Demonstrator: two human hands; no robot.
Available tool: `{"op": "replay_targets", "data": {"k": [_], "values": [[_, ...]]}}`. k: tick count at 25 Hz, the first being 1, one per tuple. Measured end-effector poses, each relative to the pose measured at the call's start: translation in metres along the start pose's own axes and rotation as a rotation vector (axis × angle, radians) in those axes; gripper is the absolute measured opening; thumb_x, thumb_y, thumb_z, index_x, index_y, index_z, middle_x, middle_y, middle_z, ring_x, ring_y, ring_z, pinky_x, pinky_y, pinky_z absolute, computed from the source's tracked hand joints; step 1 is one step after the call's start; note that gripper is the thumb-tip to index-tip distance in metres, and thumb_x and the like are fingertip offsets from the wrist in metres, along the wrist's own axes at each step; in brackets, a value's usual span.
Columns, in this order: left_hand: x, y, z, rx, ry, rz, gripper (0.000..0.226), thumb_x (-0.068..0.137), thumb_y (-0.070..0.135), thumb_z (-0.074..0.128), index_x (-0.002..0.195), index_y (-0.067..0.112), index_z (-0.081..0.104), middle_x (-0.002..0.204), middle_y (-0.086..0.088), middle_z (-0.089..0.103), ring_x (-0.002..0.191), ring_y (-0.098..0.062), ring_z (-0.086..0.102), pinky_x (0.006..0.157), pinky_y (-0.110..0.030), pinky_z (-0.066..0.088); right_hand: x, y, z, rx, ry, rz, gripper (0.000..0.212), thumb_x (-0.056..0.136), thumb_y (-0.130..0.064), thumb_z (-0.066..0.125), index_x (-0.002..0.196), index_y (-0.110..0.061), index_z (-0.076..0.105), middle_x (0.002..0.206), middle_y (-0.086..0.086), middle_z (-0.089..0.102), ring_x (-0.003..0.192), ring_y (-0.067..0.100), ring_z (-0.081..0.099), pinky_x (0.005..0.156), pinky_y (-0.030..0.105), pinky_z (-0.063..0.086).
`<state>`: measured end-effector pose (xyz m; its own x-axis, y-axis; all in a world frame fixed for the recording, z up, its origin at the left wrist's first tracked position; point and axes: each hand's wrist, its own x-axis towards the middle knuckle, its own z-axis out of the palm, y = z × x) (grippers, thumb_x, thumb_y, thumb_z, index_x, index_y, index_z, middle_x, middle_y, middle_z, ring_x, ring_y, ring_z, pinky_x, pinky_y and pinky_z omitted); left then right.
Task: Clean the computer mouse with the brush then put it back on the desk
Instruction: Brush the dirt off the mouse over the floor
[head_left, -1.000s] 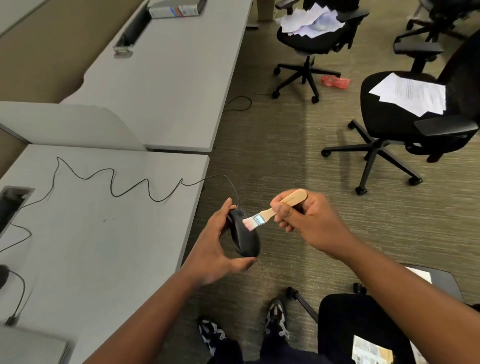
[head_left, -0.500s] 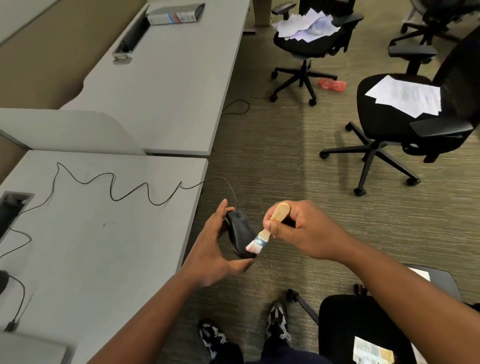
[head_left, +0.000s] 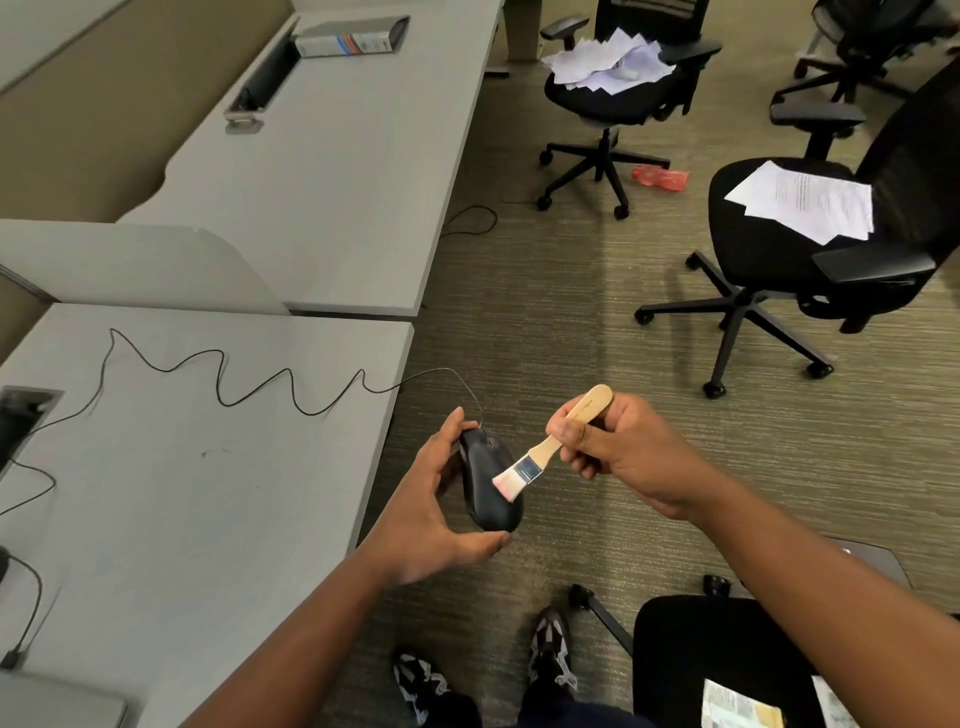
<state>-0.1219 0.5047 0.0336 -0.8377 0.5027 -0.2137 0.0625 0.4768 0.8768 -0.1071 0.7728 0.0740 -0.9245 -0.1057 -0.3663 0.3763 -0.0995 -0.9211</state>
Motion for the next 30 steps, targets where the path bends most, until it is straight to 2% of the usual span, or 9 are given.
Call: {"op": "replay_targets", "data": {"k": [5,10,14,17,20,23,25,28,30], "values": [[-0.001,0.000,0.001,0.004,-0.022,0.019,0.130,0.066,0.026,0.096,0.164,0.039,0.012,0.160,0.021,0.034,0.148,0.000,0.038,0.123,-0.033,0.038,0.007,0.007,0.003,0.026,0.109,-0.023,0.005,0.096,-0.016,0.070,0.094,-0.012,0.073,0.073,0.004,0.070,0.065,0.012,0.061,0.062,0.026,0.052],[-0.003,0.001,0.002,0.012,-0.016,0.041,0.130,0.065,0.026,0.098,0.165,0.034,0.014,0.156,0.025,0.033,0.147,-0.002,0.038,0.121,-0.029,0.039,0.013,0.014,0.004,-0.032,0.267,-0.085,0.009,0.100,-0.020,0.066,0.103,-0.015,0.072,0.082,0.006,0.073,0.075,0.017,0.065,0.068,0.031,0.055],[-0.003,0.003,0.003,0.017,-0.017,0.065,0.130,0.065,0.024,0.099,0.165,0.032,0.015,0.155,0.023,0.031,0.147,-0.002,0.037,0.120,-0.030,0.040,0.007,0.019,0.015,-0.038,0.196,-0.013,0.018,0.103,-0.027,0.060,0.117,-0.023,0.071,0.099,0.009,0.079,0.088,0.024,0.075,0.074,0.031,0.061],[-0.002,0.003,0.004,0.024,-0.014,0.080,0.127,0.065,0.024,0.099,0.164,0.031,0.018,0.153,0.022,0.031,0.145,-0.004,0.039,0.117,-0.027,0.042,0.002,0.025,0.028,-0.011,0.167,0.032,0.019,0.104,-0.030,0.058,0.118,-0.029,0.071,0.109,0.005,0.078,0.100,0.026,0.077,0.086,0.041,0.064],[-0.002,0.002,0.006,0.037,-0.020,0.091,0.125,0.065,0.026,0.099,0.163,0.029,0.020,0.154,0.020,0.030,0.145,-0.004,0.039,0.116,-0.023,0.042,-0.003,0.028,0.043,0.178,0.176,0.051,0.021,0.105,-0.026,0.056,0.121,-0.024,0.069,0.114,0.010,0.075,0.099,0.029,0.078,0.087,0.051,0.063],[-0.002,0.000,0.005,0.042,-0.029,0.091,0.124,0.065,0.027,0.099,0.163,0.028,0.021,0.154,0.019,0.029,0.145,-0.002,0.038,0.114,-0.019,0.041,-0.006,0.029,0.050,0.218,0.207,0.025,0.021,0.106,-0.024,0.053,0.122,-0.022,0.066,0.116,0.014,0.072,0.098,0.032,0.078,0.087,0.055,0.063],[-0.003,-0.001,0.003,0.054,-0.037,0.095,0.123,0.065,0.027,0.099,0.162,0.027,0.023,0.153,0.019,0.030,0.144,0.000,0.038,0.114,-0.018,0.040,-0.009,0.028,0.052,0.191,0.226,0.011,0.020,0.105,-0.025,0.054,0.121,-0.024,0.066,0.116,0.012,0.072,0.098,0.028,0.078,0.084,0.051,0.064],[-0.003,-0.001,0.001,0.079,-0.046,0.098,0.122,0.064,0.031,0.099,0.162,0.027,0.026,0.153,0.019,0.031,0.144,-0.001,0.038,0.115,-0.018,0.040,-0.014,0.029,0.056,0.170,0.254,-0.013,0.022,0.104,-0.027,0.055,0.122,-0.026,0.067,0.115,0.007,0.073,0.096,0.019,0.078,0.076,0.034,0.064],[-0.003,0.001,-0.001,0.093,-0.060,0.099,0.122,0.064,0.035,0.098,0.162,0.027,0.026,0.153,0.019,0.031,0.144,-0.001,0.038,0.117,-0.021,0.040,-0.016,0.030,0.058,0.170,0.270,-0.028,0.023,0.103,-0.027,0.055,0.123,-0.025,0.067,0.114,0.005,0.074,0.096,0.017,0.078,0.074,0.031,0.062]]}}
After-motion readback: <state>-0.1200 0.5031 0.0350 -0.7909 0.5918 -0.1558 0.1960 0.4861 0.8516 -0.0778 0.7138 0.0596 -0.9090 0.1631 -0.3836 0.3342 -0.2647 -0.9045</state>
